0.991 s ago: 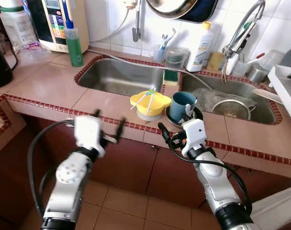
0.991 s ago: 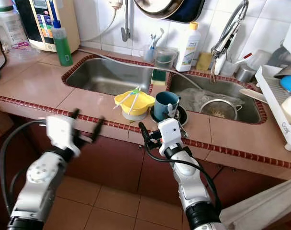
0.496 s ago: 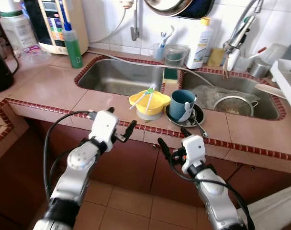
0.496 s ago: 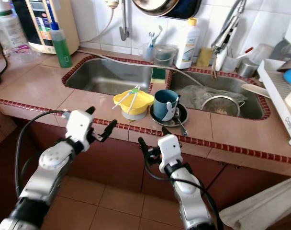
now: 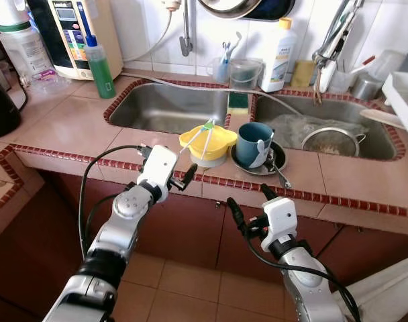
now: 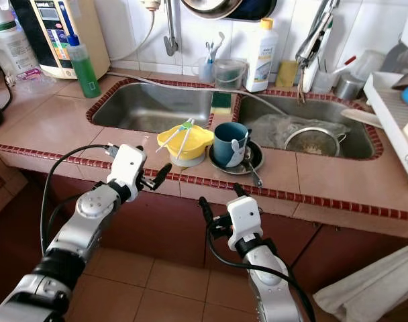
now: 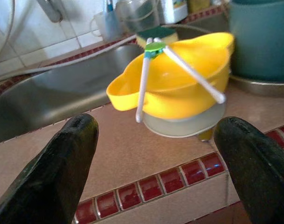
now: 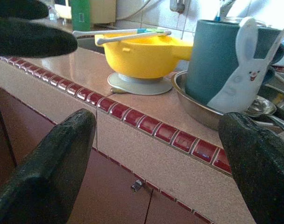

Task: Kitchen organization

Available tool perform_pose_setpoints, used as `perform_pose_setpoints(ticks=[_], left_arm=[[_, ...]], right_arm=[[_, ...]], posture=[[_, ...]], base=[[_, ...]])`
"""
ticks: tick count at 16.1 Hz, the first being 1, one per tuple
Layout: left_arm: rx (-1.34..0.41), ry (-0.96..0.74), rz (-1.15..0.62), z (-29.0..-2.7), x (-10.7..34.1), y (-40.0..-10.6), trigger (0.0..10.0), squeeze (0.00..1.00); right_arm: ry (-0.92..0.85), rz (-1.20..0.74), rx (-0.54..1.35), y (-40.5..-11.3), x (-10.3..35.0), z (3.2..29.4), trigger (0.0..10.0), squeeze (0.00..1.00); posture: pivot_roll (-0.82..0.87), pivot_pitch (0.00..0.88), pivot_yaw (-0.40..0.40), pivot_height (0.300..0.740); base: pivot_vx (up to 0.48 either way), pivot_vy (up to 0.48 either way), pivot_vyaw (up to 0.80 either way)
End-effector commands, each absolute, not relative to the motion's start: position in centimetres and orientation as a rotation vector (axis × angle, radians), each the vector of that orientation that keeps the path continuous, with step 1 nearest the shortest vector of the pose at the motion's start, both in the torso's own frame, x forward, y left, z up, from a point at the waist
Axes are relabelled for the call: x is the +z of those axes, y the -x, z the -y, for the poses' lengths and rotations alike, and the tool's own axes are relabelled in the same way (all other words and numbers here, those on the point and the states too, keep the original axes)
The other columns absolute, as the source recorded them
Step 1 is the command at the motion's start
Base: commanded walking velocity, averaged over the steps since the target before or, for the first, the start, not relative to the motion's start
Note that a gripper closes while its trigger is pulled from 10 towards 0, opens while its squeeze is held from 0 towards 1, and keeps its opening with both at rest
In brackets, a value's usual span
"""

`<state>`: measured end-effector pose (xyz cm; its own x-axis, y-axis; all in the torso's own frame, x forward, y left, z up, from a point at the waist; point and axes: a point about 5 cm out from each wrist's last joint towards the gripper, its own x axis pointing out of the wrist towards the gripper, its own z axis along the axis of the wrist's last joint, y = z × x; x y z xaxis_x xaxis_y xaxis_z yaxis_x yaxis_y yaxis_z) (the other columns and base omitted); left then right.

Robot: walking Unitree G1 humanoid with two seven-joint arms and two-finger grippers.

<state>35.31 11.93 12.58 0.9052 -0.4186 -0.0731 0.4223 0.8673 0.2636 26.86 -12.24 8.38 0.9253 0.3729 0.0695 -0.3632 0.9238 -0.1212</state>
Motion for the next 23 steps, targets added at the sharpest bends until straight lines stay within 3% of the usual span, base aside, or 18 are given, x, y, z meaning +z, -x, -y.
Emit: perform_pose_setpoints(ticks=[1, 18, 19, 21, 23], left_arm=[[-0.429, -0.287, -0.024, -12.0, 12.7, -35.6, 10.0, 0.00], [-0.378, -0.333, 0.042, -12.1, 14.4, -37.9, 10.0, 0.00], [-0.380, -0.330, 0.052, -12.2, 14.5, -37.9, 7.2, 0.00], [-0.377, -0.328, 0.061, -12.4, 14.7, -37.9, 0.3, 0.00], [-0.376, -0.323, 0.067, -12.5, 14.8, -38.0, 0.0, 0.00]], right_arm=[[0.103, 0.102, 0.365, -26.8, 8.7, 12.3, 10.0, 0.00], [0.077, 0.089, 0.352, -25.1, 9.7, 11.9, 10.0, 0.00], [0.076, 0.086, 0.351, -24.9, 9.6, 11.8, 10.0, 0.00], [0.075, 0.081, 0.352, -24.8, 9.6, 11.8, 10.0, 0.00], [0.074, 0.080, 0.351, -24.8, 9.6, 11.7, 10.0, 0.00]], posture=[[-0.20, 0.037, 0.068, 0.740], [-0.21, 0.112, 0.068, 0.740], [-0.21, 0.115, 0.067, 0.740], [-0.21, 0.117, 0.067, 0.740], [-0.21, 0.116, 0.067, 0.740]], base=[[0.000, 0.000, 0.00], [0.000, 0.000, 0.00], [0.000, 0.000, 0.00], [0.000, 0.000, 0.00], [0.000, 0.000, 0.00]])
